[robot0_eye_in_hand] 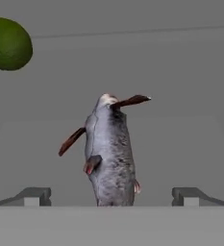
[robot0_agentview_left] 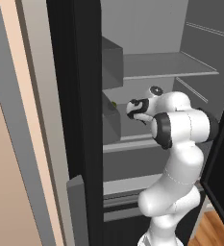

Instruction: Take the fish out of the fridge, briefly rinse it in the sink, and place it on the tray next to the sink.

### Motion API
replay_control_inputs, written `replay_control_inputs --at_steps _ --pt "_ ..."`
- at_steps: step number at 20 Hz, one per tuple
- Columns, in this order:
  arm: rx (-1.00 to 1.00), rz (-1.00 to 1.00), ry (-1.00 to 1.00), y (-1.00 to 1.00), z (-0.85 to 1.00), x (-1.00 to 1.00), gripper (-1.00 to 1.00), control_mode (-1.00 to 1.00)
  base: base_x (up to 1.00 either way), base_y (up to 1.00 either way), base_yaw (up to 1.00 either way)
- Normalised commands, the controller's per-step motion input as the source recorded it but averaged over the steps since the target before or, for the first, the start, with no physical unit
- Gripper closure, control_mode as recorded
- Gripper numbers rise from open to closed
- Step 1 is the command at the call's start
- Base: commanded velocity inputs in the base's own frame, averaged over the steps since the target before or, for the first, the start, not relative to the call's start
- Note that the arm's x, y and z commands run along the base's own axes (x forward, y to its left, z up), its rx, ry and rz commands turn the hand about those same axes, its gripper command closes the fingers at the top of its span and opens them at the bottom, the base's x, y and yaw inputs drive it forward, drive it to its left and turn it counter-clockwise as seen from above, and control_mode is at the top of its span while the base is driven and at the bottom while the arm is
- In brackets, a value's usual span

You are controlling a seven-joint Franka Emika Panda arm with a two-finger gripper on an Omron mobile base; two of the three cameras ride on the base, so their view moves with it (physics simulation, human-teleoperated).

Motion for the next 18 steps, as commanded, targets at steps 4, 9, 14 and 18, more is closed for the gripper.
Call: replay_control_inputs --at_steps 4,9,14,18 --pt "0.00 0.00 0.01 0.00 -0.41 0.50 -1.00 -1.00 0.00 0.00 0.00" --pt "0.03 0.00 0.00 0.00 -0.53 0.45 1.00 -1.00 0.00 0.00 0.00" --pt "0.01 0.00 -0.02 0.00 -0.07 0.05 1.00 -1.00 0.00 0.00 0.00" --pt "0.00 0.00 0.00 0.00 0.00 0.00 1.00 -1.00 0.00 0.00 0.00"
